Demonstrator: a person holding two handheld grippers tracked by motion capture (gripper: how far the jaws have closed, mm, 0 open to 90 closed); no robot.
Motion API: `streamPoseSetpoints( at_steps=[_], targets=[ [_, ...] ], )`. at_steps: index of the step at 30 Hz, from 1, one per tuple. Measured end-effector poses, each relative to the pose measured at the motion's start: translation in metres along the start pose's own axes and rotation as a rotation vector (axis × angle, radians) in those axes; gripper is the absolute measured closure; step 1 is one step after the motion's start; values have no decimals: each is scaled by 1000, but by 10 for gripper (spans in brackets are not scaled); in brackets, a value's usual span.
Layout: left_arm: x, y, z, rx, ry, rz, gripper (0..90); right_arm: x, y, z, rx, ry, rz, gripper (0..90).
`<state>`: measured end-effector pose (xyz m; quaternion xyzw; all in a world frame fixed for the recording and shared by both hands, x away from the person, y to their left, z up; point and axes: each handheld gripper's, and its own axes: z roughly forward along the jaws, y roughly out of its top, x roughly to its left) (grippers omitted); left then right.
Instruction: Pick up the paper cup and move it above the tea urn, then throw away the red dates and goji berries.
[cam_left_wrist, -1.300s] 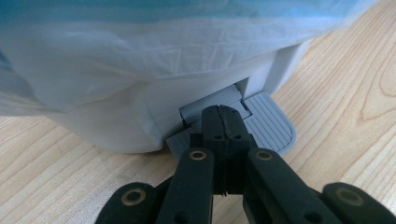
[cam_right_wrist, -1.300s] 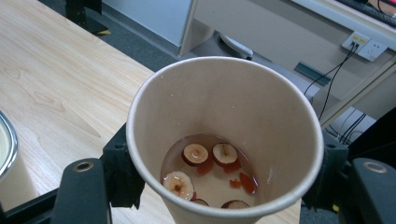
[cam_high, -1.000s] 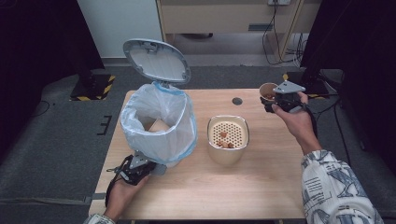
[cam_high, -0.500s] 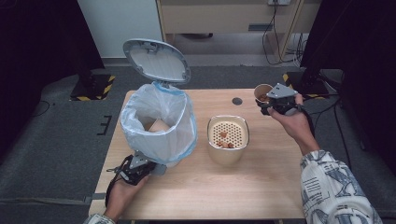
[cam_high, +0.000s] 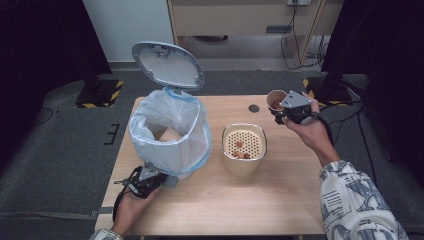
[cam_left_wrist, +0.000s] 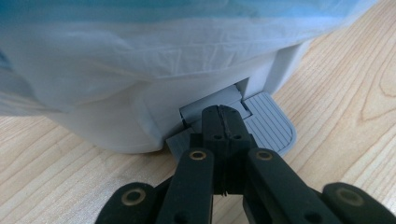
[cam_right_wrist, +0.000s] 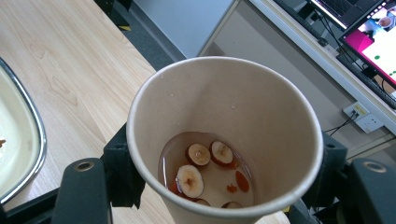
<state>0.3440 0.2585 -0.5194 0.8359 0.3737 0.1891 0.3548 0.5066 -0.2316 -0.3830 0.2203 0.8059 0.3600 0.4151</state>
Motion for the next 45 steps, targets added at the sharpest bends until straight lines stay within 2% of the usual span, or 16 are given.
streamPoseSetpoints(
  at_steps=[12, 18, 26, 33, 45],
  targets=[
    [0, 0, 0, 0, 1, 0, 900, 7, 8, -2, -16, 11, -39, 310],
    [0, 0, 0, 1, 1, 1, 900, 14, 14, -3, -21, 19, -79, 310],
    [0, 0, 0, 1, 1, 1, 900, 30, 23, -3, -31, 27, -160, 310],
    [0, 0, 0, 1, 1, 1, 900, 39, 28, -5, -42, 32, -203, 310],
    [0, 0, 0, 3, 3, 3, 900, 49, 32, -9, -62, 30, -237, 309]
  ],
)
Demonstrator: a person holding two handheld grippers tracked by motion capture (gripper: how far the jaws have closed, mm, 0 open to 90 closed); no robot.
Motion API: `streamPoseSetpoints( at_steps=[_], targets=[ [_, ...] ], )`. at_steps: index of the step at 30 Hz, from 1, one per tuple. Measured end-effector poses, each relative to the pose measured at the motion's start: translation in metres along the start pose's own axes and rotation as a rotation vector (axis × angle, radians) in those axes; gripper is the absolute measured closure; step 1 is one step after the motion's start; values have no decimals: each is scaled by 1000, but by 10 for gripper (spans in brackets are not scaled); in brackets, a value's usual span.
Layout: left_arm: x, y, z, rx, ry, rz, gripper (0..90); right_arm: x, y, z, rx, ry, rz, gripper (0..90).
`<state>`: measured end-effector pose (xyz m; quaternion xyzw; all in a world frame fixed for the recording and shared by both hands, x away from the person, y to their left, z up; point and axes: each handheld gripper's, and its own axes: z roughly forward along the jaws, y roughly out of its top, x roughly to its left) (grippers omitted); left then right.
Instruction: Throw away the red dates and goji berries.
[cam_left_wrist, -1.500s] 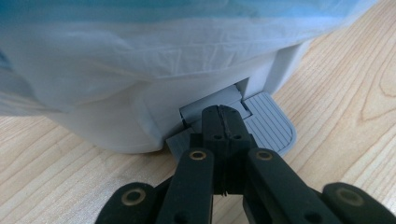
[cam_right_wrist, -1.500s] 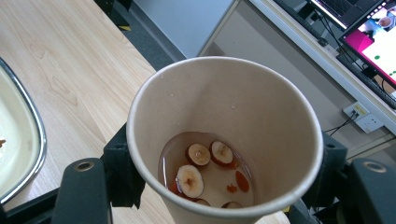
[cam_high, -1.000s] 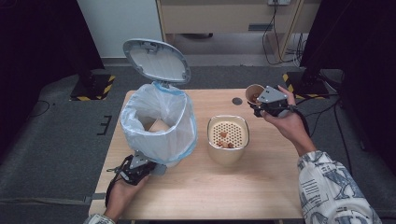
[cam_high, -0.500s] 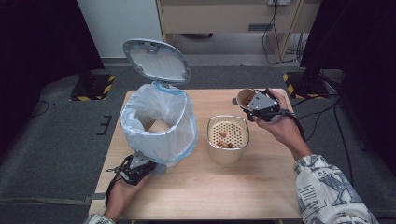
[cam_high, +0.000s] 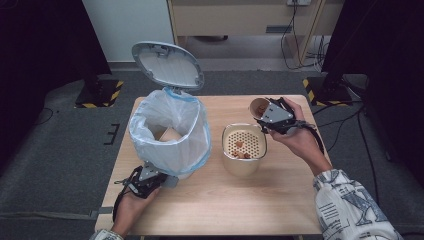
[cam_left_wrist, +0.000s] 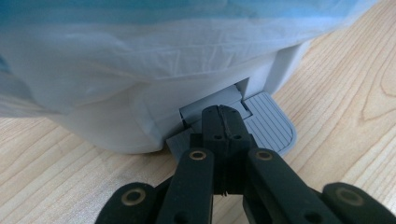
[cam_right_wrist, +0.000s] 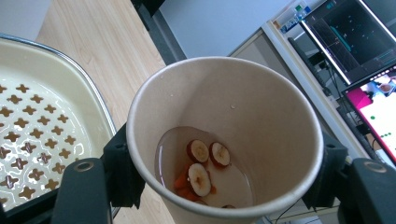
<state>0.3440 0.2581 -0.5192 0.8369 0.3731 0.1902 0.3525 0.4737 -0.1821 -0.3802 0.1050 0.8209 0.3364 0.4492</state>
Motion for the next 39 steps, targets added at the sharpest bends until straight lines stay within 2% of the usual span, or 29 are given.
streamPoseSetpoints(
  at_steps=[13, 28, 39],
  targets=[
    [0, 0, 0, -1, 2, 0, 900, 6, 7, -4, -12, 6, -34, 308],
    [0, 0, 0, 0, 3, 0, 900, 18, 11, -2, -4, 24, -108, 306],
    [0, 0, 0, 0, 3, 1, 900, 24, 12, -1, 4, 19, -154, 304]
  ],
)
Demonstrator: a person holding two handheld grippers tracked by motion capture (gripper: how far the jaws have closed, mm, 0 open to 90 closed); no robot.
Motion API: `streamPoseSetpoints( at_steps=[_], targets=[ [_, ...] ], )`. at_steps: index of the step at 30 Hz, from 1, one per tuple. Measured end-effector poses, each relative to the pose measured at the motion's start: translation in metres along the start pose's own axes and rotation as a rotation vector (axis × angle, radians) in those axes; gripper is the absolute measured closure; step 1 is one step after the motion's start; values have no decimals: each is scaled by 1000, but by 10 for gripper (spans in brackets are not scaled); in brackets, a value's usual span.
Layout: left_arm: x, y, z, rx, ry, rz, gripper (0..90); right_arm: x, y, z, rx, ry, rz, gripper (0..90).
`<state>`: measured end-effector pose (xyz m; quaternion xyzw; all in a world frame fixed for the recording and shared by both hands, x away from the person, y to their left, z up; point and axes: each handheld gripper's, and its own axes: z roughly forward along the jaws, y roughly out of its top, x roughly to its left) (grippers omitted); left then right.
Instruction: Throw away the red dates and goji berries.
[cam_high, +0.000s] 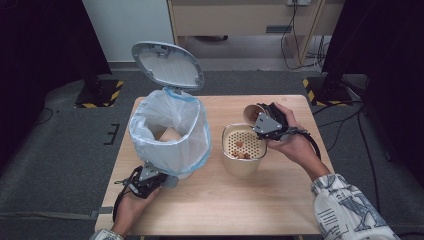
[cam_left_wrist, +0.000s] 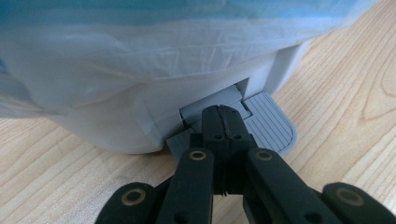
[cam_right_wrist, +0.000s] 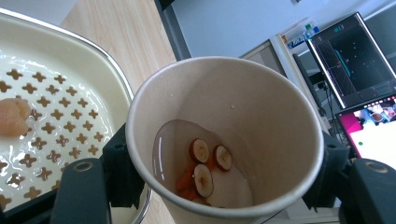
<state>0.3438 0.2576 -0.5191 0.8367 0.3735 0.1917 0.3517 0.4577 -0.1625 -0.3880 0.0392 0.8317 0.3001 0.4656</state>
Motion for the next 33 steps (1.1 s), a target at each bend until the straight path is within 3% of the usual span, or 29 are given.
streamPoseSetpoints(
  at_steps=[9, 19, 25, 33],
  targets=[
    [0, 0, 0, -1, -1, 0, 900, 5, 3, 0, 12, 3, -52, 304],
    [0, 0, 0, -1, -1, -1, 900, 14, 10, -2, 32, 1, -162, 304],
    [0, 0, 0, -2, -1, -1, 900, 22, 17, -3, 69, -9, -290, 304],
    [0, 0, 0, 1, -1, 2, 900, 33, 25, -3, 139, -35, -504, 312]
  ],
)
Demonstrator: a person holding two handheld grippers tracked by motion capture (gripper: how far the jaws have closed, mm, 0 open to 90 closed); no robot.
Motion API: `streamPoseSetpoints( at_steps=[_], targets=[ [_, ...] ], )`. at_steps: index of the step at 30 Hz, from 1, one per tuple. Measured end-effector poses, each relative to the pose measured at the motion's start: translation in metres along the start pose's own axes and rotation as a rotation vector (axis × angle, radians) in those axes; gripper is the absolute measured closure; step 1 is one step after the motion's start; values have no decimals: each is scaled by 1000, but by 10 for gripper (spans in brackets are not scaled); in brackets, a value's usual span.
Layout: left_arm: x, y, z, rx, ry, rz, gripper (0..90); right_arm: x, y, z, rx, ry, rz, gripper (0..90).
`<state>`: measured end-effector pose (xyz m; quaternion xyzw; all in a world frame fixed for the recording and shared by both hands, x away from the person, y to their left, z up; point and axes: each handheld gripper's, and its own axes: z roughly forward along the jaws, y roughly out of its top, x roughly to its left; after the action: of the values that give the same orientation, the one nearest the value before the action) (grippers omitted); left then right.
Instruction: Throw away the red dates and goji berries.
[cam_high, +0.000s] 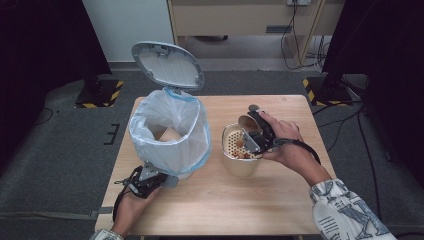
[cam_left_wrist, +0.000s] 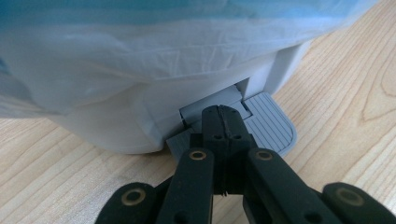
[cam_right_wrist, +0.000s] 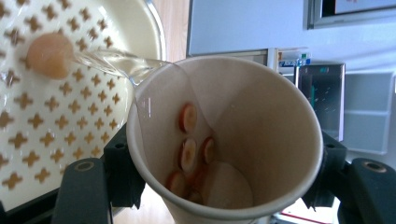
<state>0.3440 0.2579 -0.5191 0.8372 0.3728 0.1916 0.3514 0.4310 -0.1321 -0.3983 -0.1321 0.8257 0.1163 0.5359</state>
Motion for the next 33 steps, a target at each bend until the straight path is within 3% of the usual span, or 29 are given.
streamPoseSetpoints(
  at_steps=[7, 10, 16, 18, 20, 25, 27, 33],
  targets=[
    [0, 0, 0, 0, 0, 0, 900, 8, 12, -4, 90, -51, -251, 316],
    [0, 0, 0, 0, 0, 0, 900, 9, 16, -6, 101, -66, -283, 316],
    [0, 0, 0, -2, -1, -4, 900, 8, 20, -10, 137, -103, -403, 316],
    [0, 0, 0, -2, -1, -3, 900, 8, 21, -11, 138, -106, -414, 316],
    [0, 0, 0, -2, -1, -3, 900, 8, 21, -11, 151, -114, -468, 316],
    [0, 0, 0, -3, -2, -5, 900, 11, 20, -12, 160, -125, -488, 315],
    [0, 0, 0, -3, -2, -5, 900, 11, 21, -12, 167, -133, -524, 315],
    [0, 0, 0, -3, -2, -4, 900, 9, 18, -12, 151, -117, -441, 313]
  ],
)
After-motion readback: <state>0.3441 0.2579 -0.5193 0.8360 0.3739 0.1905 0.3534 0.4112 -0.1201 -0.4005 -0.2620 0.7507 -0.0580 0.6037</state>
